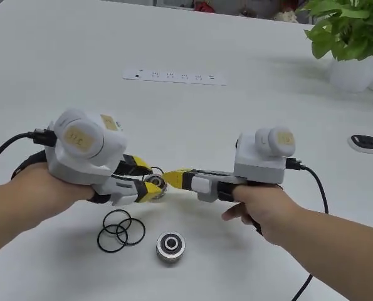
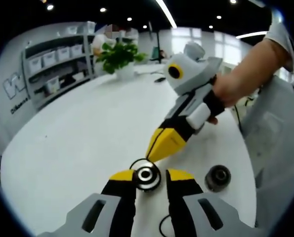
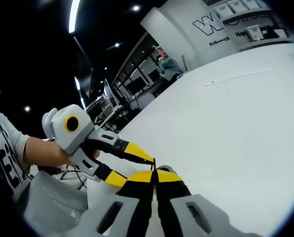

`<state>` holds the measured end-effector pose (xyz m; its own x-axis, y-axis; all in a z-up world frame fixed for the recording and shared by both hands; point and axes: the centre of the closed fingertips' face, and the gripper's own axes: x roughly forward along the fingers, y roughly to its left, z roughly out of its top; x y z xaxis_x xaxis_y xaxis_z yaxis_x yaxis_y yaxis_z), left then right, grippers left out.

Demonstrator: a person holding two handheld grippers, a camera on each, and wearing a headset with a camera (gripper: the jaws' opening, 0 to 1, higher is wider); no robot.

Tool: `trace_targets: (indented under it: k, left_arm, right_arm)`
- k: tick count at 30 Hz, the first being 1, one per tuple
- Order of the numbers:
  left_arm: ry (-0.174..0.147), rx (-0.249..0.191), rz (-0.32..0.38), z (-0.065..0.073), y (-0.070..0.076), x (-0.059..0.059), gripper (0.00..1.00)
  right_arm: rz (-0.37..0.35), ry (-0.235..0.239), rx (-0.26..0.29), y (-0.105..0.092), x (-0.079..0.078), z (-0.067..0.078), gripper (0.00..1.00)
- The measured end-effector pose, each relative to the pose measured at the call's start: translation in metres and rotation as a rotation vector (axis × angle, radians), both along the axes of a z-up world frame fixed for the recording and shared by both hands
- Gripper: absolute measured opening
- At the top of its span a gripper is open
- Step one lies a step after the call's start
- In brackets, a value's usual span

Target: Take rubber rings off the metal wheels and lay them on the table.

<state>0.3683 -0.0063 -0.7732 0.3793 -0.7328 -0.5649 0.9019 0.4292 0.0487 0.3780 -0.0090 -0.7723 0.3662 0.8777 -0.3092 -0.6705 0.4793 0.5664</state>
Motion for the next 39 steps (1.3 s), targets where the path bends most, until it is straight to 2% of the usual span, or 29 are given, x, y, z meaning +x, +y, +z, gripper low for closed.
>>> trace_targets:
  k: [14, 26, 39]
  left_arm:
    - [0.005, -0.063, 0.019, 0.020, 0.004, -0.006, 0.36]
    - [-0.026, -0.106, 0.043, 0.047, 0.021, -0.006, 0.45]
    - [-0.051, -0.131, 0.046, 0.066, 0.036, -0.017, 0.58]
  right_arm:
    - [0.019, -0.003, 0.025, 0.006, -0.003, 0.010, 0.00]
    - [0.035, -0.016, 0.047, 0.011, -0.006, 0.022, 0.00]
    - [0.060, -0.024, 0.074, 0.022, -0.013, 0.036, 0.00]
